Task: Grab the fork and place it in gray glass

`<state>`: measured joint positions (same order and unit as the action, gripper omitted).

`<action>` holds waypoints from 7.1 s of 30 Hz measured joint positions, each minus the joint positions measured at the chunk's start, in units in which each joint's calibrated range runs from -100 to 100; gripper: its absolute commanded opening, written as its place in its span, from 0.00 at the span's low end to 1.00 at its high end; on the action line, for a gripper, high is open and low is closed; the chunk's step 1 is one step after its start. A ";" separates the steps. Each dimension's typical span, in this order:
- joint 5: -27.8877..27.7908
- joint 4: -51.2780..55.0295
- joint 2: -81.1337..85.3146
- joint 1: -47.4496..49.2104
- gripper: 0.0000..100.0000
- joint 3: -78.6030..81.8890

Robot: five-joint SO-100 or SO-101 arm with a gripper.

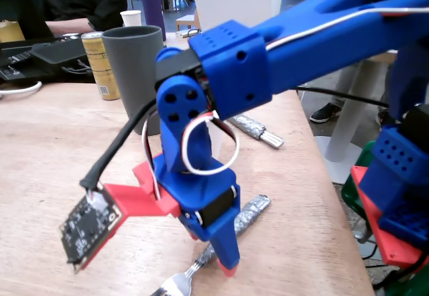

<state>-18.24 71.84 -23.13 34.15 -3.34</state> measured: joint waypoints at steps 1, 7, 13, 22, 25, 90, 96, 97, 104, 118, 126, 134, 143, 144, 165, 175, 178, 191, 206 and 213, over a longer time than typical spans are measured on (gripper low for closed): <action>0.00 0.00 0.00 0.09 0.25 0.00; 0.00 -0.25 -3.20 0.00 0.24 -0.27; -0.29 -2.98 -4.76 0.85 0.24 -1.17; -0.10 -3.06 -5.62 2.54 0.00 -1.62; -0.05 -3.23 -5.62 2.54 0.00 -1.62; 8.64 -41.33 46.95 -35.42 0.00 -0.63; 8.64 -49.52 43.67 -41.05 0.00 -0.63; 8.64 -50.60 42.20 -42.37 0.00 -0.63; 8.69 -58.80 33.38 -44.25 0.00 -0.54; 11.72 -59.63 16.17 -45.19 0.00 -18.76; 14.02 -59.63 10.89 -45.19 0.00 -19.12; 14.02 -59.71 10.55 -45.19 0.00 -10.10; 14.02 -59.71 8.56 -45.19 0.00 -4.96; 14.02 -59.71 8.56 -45.19 0.00 -4.96; 13.92 -59.79 8.65 -45.19 0.16 -5.05; 13.92 -59.79 20.58 -45.19 0.16 -3.61; 13.92 -59.79 29.05 -44.72 0.16 3.34; 14.07 -59.79 69.26 -37.01 0.16 39.95; 18.12 -44.47 109.90 -27.52 0.16 83.59; 17.83 -39.09 118.20 -27.43 0.15 97.57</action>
<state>-0.42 32.75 95.07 6.72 94.23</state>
